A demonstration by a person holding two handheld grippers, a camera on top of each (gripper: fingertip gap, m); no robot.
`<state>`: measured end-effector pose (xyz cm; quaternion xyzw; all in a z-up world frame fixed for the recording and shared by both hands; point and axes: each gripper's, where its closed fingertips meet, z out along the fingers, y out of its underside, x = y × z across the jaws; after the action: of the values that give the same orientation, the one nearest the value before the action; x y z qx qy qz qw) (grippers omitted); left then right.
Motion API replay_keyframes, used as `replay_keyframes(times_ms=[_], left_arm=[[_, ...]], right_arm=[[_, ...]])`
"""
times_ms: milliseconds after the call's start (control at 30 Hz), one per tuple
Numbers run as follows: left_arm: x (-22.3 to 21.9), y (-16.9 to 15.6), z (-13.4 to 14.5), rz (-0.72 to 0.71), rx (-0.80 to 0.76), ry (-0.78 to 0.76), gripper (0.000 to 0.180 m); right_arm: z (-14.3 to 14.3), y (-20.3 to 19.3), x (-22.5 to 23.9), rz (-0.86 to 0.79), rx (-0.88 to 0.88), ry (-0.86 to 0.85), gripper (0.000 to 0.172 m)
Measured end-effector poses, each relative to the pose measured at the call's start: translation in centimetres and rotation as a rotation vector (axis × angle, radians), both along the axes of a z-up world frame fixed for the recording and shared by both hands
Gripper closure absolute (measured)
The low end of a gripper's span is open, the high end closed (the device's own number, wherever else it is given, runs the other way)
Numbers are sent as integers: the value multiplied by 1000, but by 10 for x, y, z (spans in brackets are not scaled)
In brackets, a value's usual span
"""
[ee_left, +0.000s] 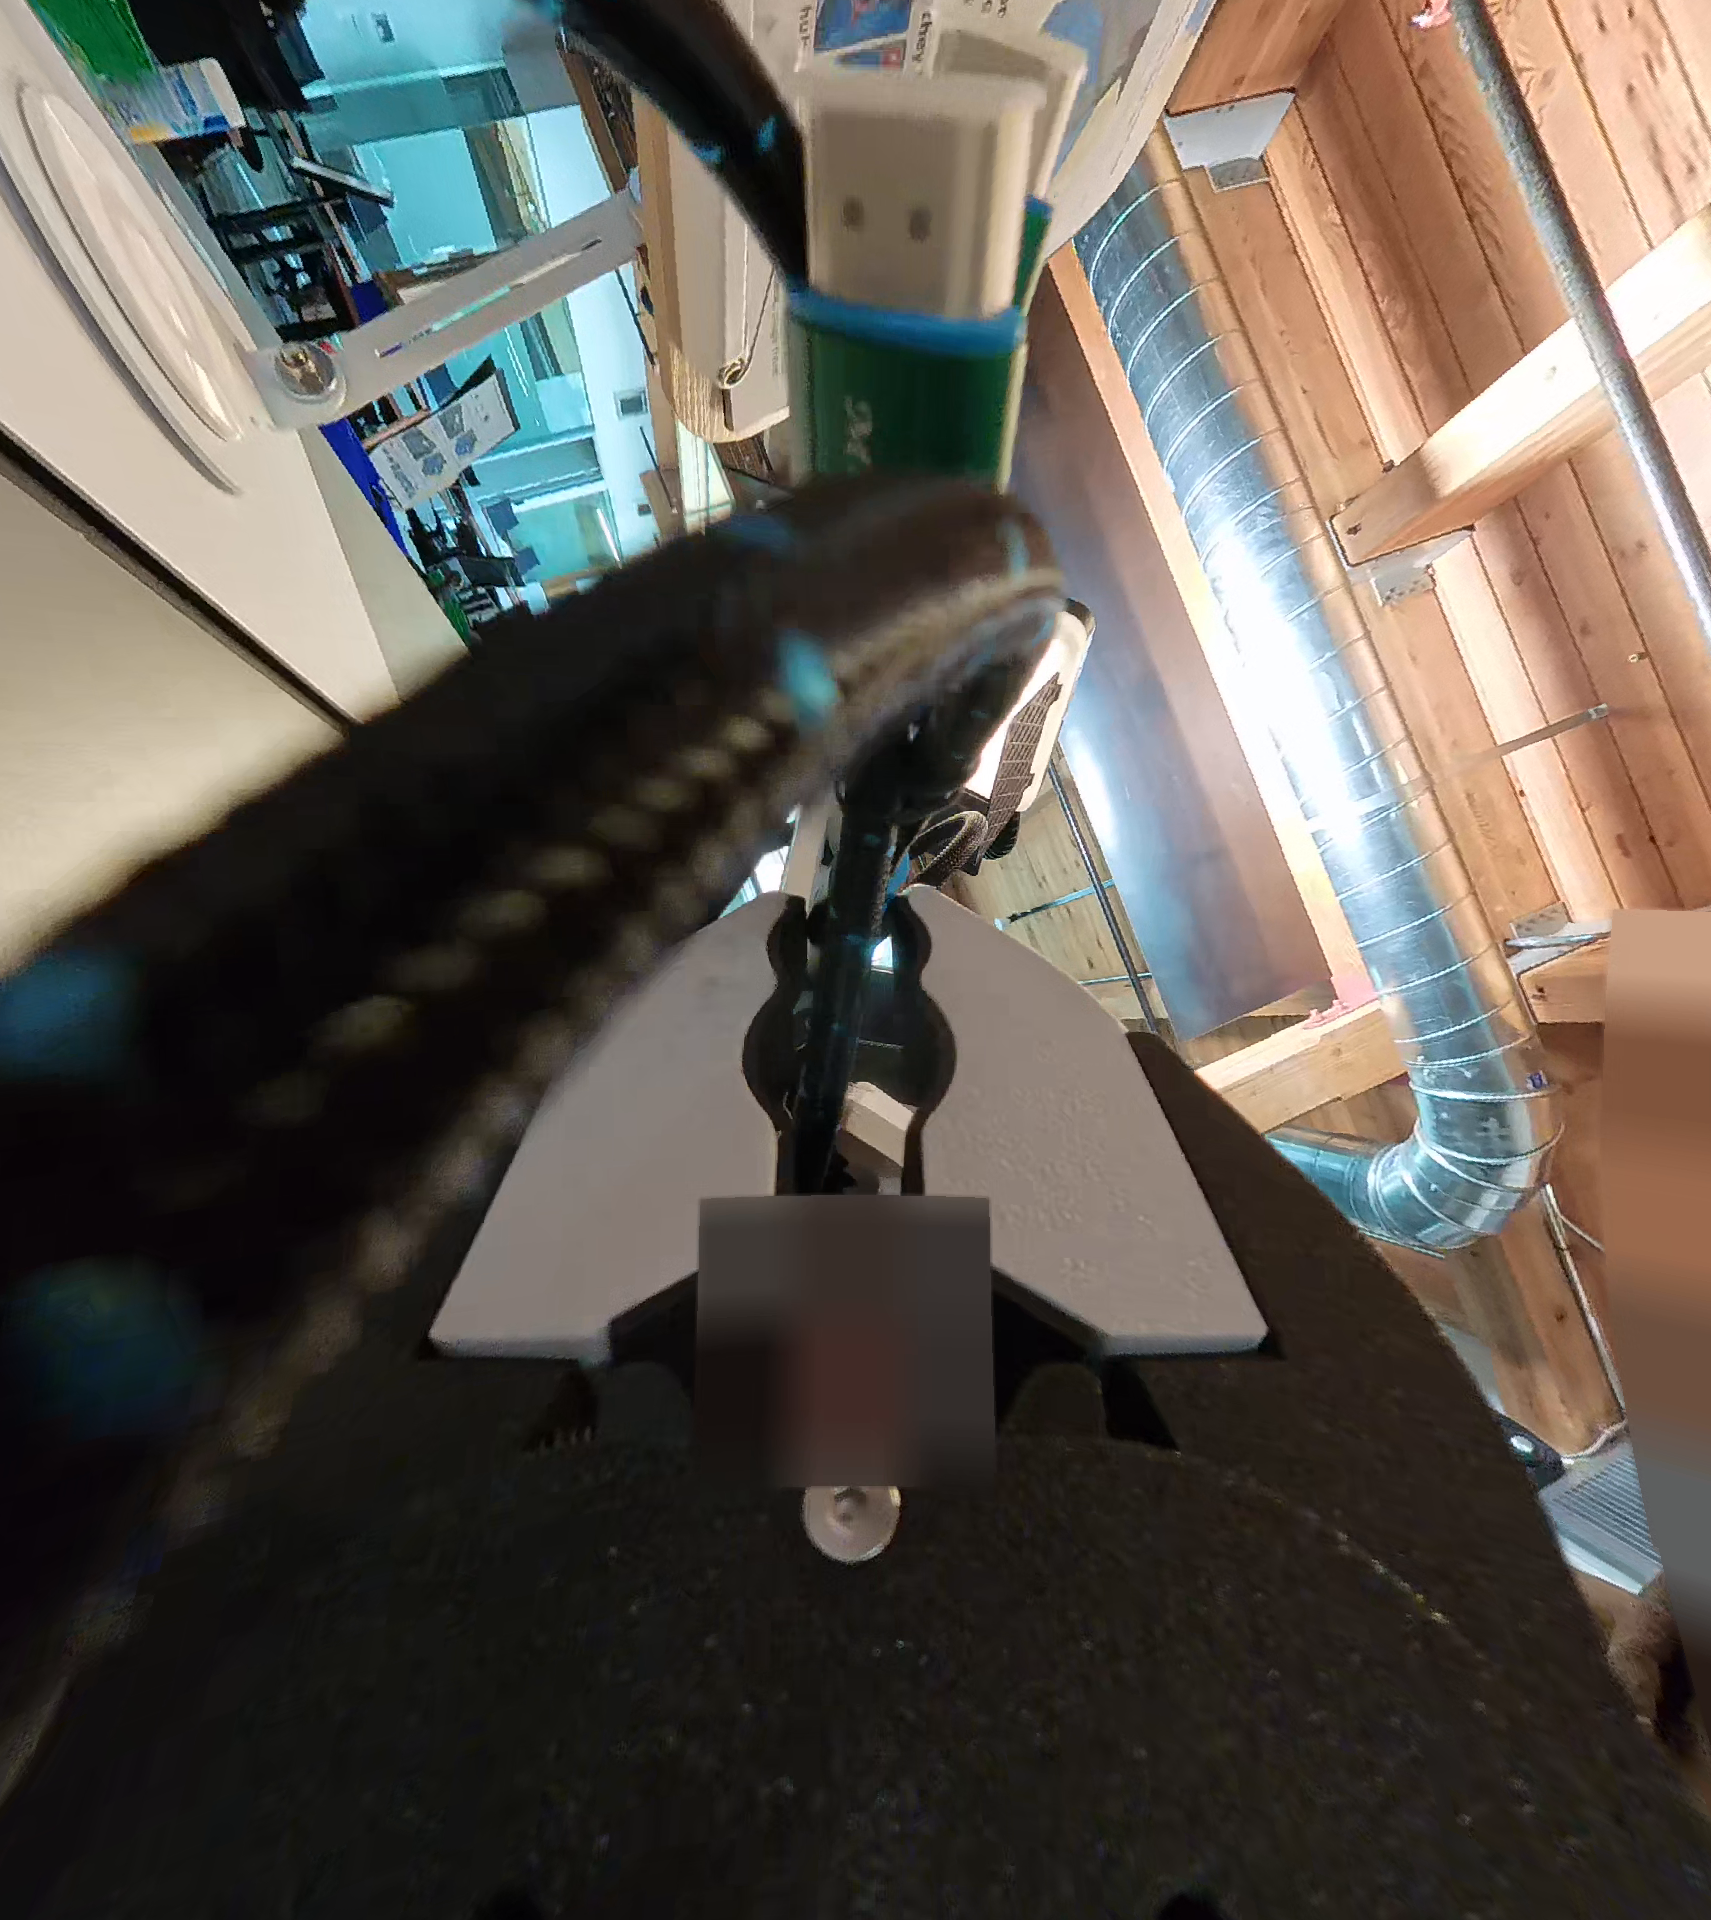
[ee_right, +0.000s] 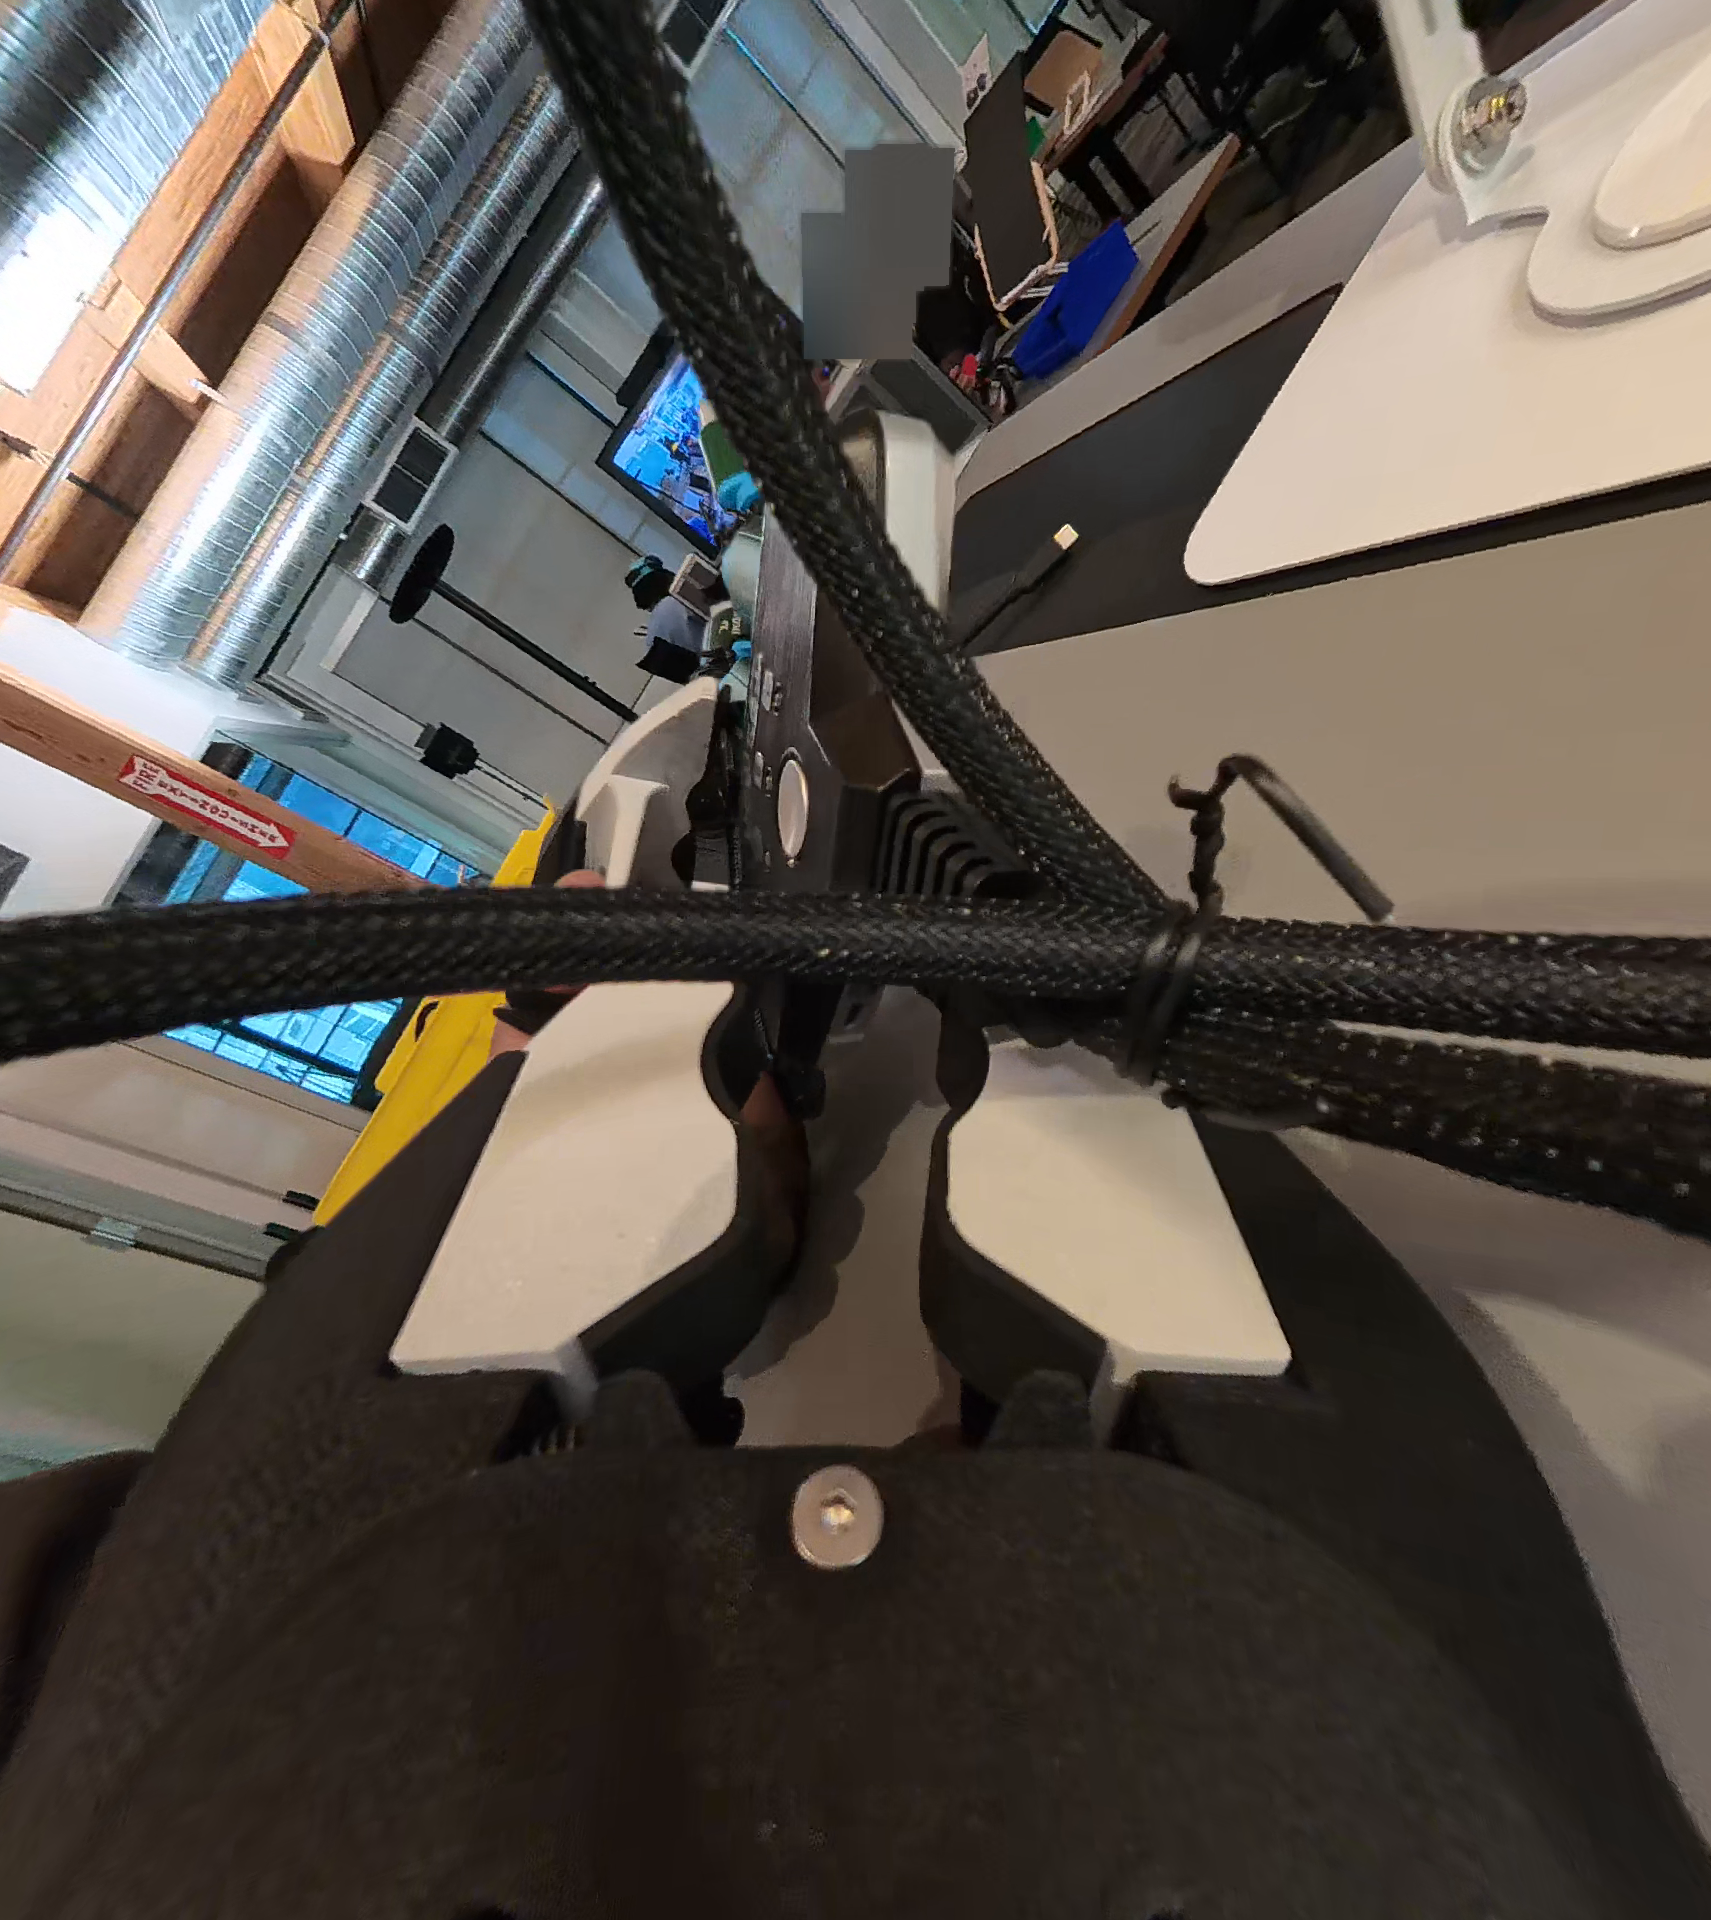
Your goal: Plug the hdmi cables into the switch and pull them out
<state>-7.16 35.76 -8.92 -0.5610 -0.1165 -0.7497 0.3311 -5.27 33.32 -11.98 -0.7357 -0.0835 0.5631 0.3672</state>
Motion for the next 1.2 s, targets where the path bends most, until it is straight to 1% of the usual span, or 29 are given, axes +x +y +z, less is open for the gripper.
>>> replay_keyframes(times_ms=[67,133,267,367,467,533,600,700,833,900,1000,1100,1200], left_arm=[[0,0,-1,-16,-12,-4,162],[-1,-2,-5,-13,-30,46,155],[-7,-9,-22,82,-68,321,149],[-13,-17,-29,141,-68,502,140],[-28,-28,-33,241,-49,673,141],[-41,-37,-33,302,-47,746,141],[-49,-50,-22,336,-1,754,142],[-58,-78,-7,363,37,784,143],[-63,-122,25,352,69,815,150],[-68,-142,41,349,86,881,150],[-87,-171,62,332,85,1014,149],[-132,-197,86,379,57,1145,148],[-206,-223,118,488,-23,1217,146]], right_arm=[[-1,1,2,-9,-19,10,142],[-3,3,7,-38,-40,17,143],[-6,3,7,-31,-63,3,142],[-9,1,2,-8,-68,-20,141],[-12,5,6,-37,-87,-35,142],[-16,7,9,-43,-129,-25,142],[-18,7,11,-31,-165,-13,142],[-23,2,11,-14,-199,-33,141],[-30,-14,14,16,-244,-57,137],[-33,-23,15,25,-265,-72,134],[-34,-36,21,17,-220,-124,129],[-35,-48,28,0,-128,-232,121],[-37,-60,35,-19,-51,-336,108]])
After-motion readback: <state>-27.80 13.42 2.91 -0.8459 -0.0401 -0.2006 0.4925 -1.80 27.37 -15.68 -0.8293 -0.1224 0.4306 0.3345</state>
